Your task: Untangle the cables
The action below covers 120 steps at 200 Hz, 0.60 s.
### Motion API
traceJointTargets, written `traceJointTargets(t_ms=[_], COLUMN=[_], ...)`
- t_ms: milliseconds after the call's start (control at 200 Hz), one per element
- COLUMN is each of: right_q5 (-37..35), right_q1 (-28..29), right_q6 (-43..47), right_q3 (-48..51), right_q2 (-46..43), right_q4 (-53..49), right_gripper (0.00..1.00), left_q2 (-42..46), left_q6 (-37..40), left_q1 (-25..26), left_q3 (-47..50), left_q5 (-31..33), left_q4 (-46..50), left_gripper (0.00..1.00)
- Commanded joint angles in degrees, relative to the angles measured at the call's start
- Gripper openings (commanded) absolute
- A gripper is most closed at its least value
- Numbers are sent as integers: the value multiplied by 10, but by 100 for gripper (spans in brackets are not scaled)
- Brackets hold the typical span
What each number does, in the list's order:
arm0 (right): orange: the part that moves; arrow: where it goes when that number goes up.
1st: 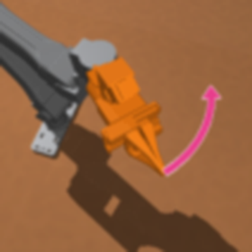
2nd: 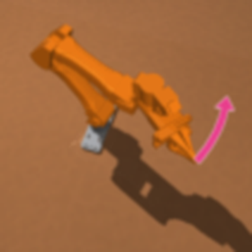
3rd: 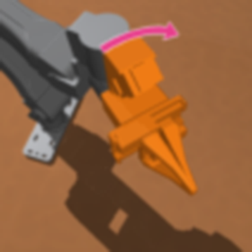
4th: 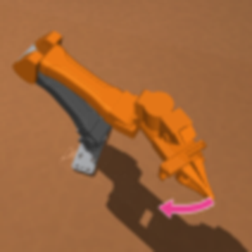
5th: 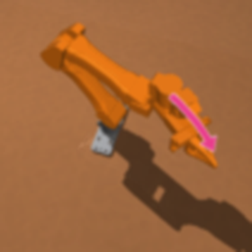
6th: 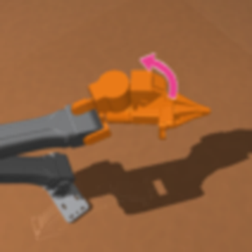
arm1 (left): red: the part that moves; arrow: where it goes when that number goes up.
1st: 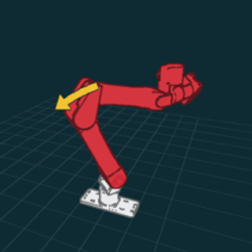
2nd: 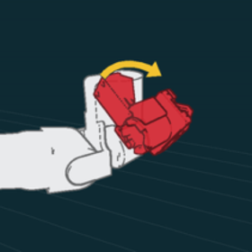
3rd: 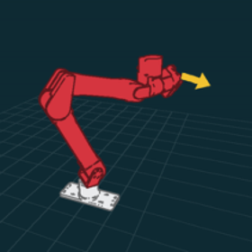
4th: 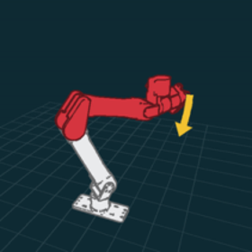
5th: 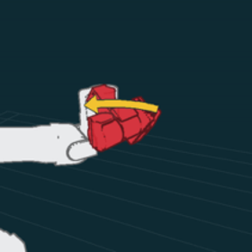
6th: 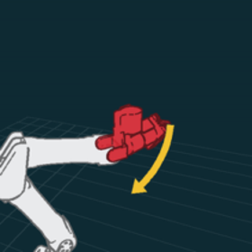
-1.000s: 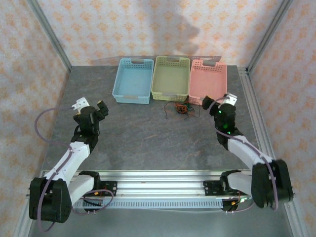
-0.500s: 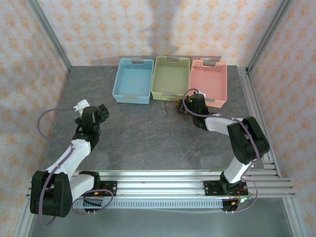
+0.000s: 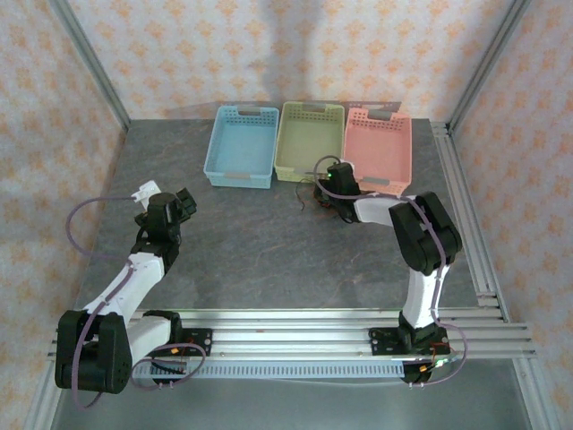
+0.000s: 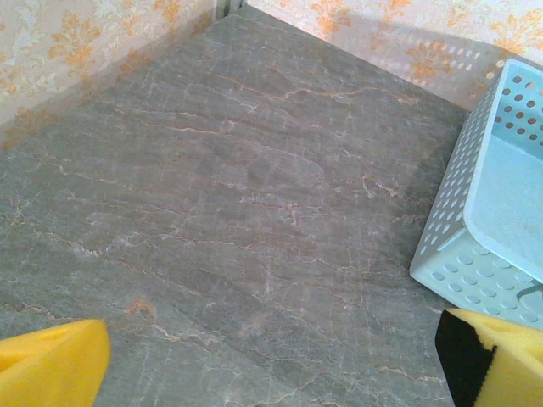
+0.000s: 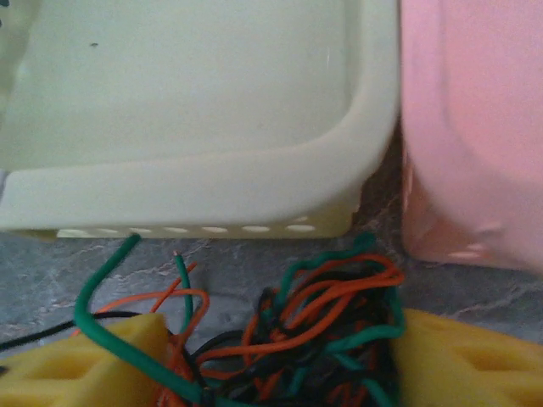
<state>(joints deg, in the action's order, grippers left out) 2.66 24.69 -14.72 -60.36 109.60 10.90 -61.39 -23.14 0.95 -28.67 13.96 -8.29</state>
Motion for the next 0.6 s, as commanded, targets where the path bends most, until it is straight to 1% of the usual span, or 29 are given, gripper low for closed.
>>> traceJointTargets(t_ms=[0, 60, 135, 265, 435, 490, 596], right_q5=[34, 53, 67, 100, 167, 179, 188], right_q1=[5, 7, 16, 39, 81, 99, 134], right_q6=[11, 12, 20, 40, 62, 73, 100], right_q3=[-11, -13, -6, 5, 4, 0, -6], right_q2=[19, 16, 6, -10, -9, -7, -9], right_q4=[-32, -34, -30, -33, -43, -54, -88], right_gripper=[50, 41, 37, 26, 24, 22, 22], left_q2=[5, 4, 5, 9, 10, 12, 19], left_q6=[-10, -10, -9, -8, -5, -5, -5], left_q1=[-7, -8, -8, -8, -8, -8, -8], left_q3=[-2, -3, -2, 1, 2, 3, 6], left_q5=[2, -1, -3, -9, -19, -24, -38], left_q4=[9, 9, 9, 5, 2, -2, -7], left_gripper=[100, 100, 100, 100, 100, 100, 100])
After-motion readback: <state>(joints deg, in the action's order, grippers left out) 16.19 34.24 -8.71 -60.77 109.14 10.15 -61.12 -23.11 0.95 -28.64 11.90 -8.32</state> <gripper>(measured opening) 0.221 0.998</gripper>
